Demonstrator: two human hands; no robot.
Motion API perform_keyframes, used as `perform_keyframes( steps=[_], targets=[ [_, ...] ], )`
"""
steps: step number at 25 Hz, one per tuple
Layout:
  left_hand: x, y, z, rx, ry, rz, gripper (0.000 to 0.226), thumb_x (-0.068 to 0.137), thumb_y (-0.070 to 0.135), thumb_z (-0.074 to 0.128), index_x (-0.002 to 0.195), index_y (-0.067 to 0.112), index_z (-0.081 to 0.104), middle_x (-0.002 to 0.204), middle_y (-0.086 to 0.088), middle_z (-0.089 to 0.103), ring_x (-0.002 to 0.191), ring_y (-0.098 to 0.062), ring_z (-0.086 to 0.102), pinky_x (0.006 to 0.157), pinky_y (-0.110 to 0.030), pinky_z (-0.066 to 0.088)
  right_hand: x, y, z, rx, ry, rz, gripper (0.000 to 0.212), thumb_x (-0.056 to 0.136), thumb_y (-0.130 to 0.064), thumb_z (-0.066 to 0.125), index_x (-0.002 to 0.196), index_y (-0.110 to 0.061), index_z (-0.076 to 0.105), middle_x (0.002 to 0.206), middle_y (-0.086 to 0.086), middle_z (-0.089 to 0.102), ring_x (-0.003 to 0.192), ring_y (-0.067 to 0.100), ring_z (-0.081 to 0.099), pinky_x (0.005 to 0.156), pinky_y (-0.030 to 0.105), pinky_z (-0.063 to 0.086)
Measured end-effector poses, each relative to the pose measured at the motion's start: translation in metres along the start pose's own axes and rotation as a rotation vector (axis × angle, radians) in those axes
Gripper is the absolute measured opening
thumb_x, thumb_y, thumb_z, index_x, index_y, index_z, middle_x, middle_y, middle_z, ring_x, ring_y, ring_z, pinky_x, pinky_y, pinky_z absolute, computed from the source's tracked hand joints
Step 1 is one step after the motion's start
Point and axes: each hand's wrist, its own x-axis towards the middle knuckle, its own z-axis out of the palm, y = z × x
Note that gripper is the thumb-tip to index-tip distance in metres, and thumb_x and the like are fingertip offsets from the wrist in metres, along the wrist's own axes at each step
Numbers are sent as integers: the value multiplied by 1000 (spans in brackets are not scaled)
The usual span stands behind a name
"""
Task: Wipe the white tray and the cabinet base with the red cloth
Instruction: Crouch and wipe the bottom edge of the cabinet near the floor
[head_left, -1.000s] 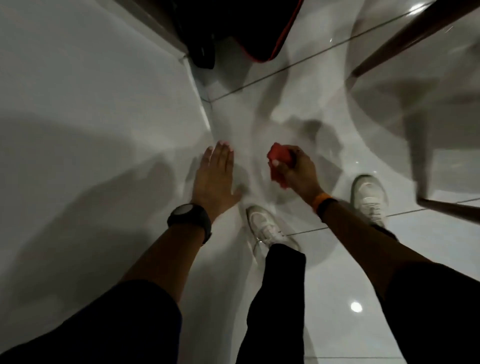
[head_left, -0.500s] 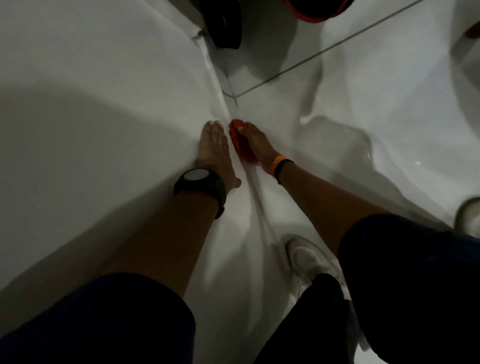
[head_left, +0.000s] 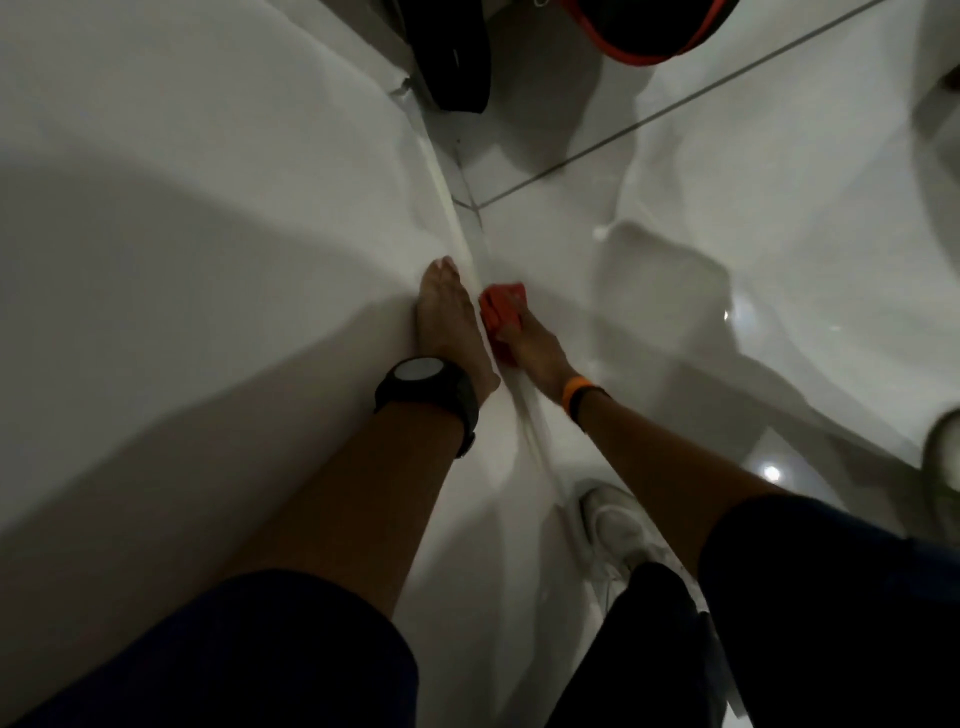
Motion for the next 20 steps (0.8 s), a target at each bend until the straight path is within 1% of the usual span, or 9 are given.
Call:
perform_keyframes(
  steps=[3, 5, 7, 10, 12, 14, 17, 19, 20],
  targets=[
    [-3, 2, 3, 15, -2, 0, 108, 98, 78, 26, 162, -3, -5, 169, -26, -11, 160, -38, -9, 130, -48, -7, 10, 3, -1, 55, -61, 52, 60, 107, -32, 44, 163, -29, 26, 163, 13, 45, 144, 37, 48, 126, 54, 36],
    [0, 4, 7, -14, 23, -20, 112, 96, 80, 29, 162, -4, -5, 169, -26, -12, 160, -38, -10, 130, -47, -8, 30, -19, -4, 45, -71, -10, 56, 107, -36, 43, 161, -26, 31, 159, 13, 48, 139, 35, 53, 125, 52, 36],
    [3, 6, 8, -29, 34, -42, 114, 95, 81, 32, 162, -4, -6, 169, -25, -12, 160, -37, -10, 129, -46, -8, 42, -36, -6, 32, -99, -77, 56, 102, -51, 37, 152, -26, 42, 143, 11, 56, 123, 27, 60, 120, 45, 38],
    [1, 9, 9, 4, 37, -12, 112, 96, 80, 29, 163, -3, -5, 170, -25, -12, 160, -37, -10, 129, -47, -8, 19, -6, -9, -26, -153, -83, 63, 108, -52, 34, 164, -25, 20, 159, 8, 42, 136, 25, 54, 123, 40, 32],
    [-9, 13, 13, 17, 49, 40, 110, 97, 79, 27, 163, -3, -5, 169, -25, -12, 160, -38, -10, 130, -48, -7, -24, 43, -8, -26, -168, 1, 64, 110, -36, 43, 164, -25, 12, 131, 4, 46, 98, 10, 60, 101, 33, 45],
    [-20, 21, 21, 22, 52, 81, 110, 98, 78, 27, 163, -4, -5, 169, -26, -13, 160, -38, -11, 130, -48, -7, -64, 85, -7, 1, -197, 84, 47, 107, -13, 46, 149, -25, 29, 107, 3, 47, 74, 15, 50, 75, 32, 47],
    [-29, 31, 28, 17, 38, 104, 110, 98, 77, 29, 162, -5, -6, 169, -27, -14, 159, -38, -12, 130, -47, -6, -80, 111, 8, 21, -152, 96, 21, 100, 2, 43, 101, -19, 43, 101, 10, 43, 77, 24, 47, 64, 33, 44],
    [-25, 33, 27, 17, 30, 108, 111, 97, 78, 30, 162, -5, -6, 169, -27, -14, 159, -38, -12, 130, -47, -6, -66, 103, 14, -32, -63, 138, 11, 98, 5, 44, 102, -4, 48, 104, 14, 46, 85, 26, 49, 70, 35, 44],
    [-21, 33, 24, 29, 33, 99, 112, 97, 79, 30, 162, -5, -6, 169, -27, -14, 159, -38, -12, 130, -47, -6, -55, 93, 15, -62, -40, 128, 17, 101, 2, 45, 116, 2, 51, 107, 17, 51, 88, 27, 53, 75, 35, 47]
  ],
)
